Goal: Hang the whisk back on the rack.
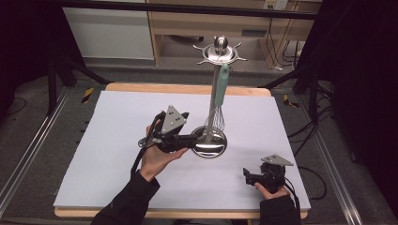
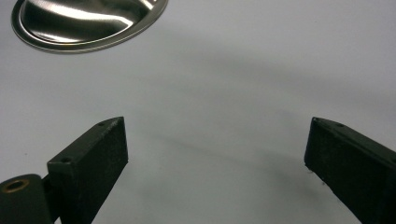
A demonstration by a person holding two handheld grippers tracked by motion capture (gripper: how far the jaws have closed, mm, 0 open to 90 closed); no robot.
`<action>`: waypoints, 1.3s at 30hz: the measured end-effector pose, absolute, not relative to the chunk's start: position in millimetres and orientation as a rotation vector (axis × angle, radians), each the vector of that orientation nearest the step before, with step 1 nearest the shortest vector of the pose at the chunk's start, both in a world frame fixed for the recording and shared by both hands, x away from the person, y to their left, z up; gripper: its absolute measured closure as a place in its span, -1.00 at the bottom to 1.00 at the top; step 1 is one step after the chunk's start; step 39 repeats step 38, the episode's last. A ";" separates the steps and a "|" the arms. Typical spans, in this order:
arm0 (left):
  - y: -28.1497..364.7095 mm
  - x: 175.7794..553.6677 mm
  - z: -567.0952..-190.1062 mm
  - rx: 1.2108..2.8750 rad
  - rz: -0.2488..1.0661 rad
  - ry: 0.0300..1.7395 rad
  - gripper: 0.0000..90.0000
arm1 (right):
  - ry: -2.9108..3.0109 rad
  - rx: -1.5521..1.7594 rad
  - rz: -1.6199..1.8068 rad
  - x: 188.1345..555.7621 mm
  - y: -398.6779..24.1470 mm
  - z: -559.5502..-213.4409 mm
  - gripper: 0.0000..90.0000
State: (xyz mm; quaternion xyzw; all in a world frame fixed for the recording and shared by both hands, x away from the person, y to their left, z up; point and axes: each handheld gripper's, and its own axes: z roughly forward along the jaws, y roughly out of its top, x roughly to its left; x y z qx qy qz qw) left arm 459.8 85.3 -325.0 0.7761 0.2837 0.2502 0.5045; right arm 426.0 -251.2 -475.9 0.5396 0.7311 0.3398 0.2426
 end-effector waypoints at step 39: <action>252.1 449.5 -465.8 1.945 0.637 1.146 -0.53 | 1.933 1.498 0.868 421.9 -259.2 -475.9 -0.87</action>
